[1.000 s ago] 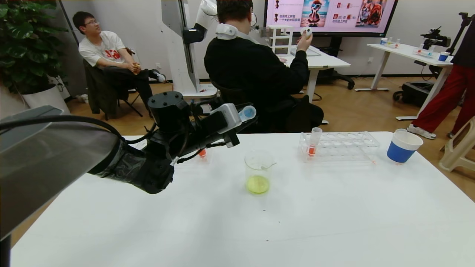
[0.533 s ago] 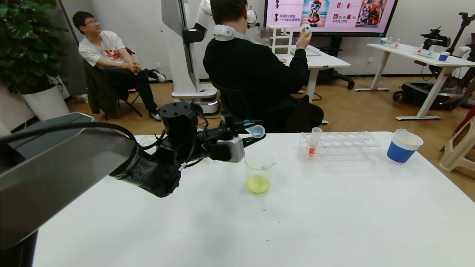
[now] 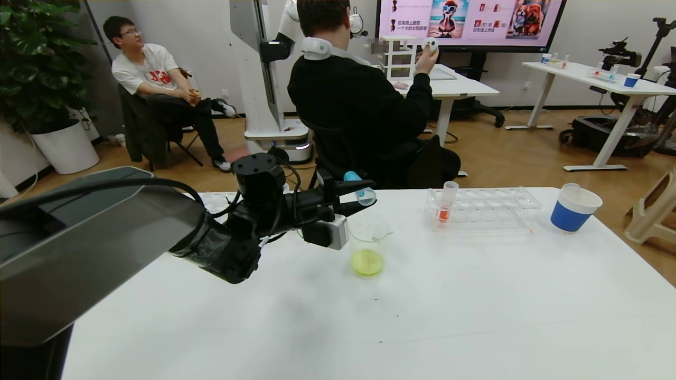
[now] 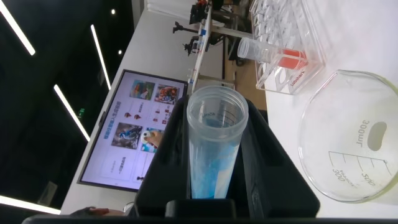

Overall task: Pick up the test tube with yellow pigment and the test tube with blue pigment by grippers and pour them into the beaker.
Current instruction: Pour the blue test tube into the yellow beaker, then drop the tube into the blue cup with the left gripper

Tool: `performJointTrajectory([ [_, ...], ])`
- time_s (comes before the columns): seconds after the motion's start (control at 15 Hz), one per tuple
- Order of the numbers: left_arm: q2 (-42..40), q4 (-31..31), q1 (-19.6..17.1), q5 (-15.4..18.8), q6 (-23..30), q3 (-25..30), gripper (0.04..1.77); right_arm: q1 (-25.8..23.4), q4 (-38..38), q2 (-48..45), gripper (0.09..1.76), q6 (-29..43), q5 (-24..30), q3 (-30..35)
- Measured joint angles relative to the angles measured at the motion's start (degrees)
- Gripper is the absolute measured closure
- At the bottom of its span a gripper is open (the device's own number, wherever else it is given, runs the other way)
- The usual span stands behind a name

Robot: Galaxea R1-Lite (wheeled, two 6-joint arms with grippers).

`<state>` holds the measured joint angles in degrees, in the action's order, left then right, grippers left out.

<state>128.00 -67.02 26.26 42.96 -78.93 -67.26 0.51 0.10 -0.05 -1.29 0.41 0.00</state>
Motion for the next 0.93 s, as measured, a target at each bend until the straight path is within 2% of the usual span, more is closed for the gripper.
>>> performJointTrajectory([
  [0.4, 1.8, 0.0, -0.3, -2.5, -4.6, -2.5, 1.31, 0.0, 0.0, 0.0, 0.11, 0.0, 0.0, 0.0],
  [0.93, 3.4, -0.1, -0.7, -2.8, -11.3, -3.0, 1.31, 0.0, 0.0, 0.0, 0.11, 0.0, 0.0, 0.0],
])
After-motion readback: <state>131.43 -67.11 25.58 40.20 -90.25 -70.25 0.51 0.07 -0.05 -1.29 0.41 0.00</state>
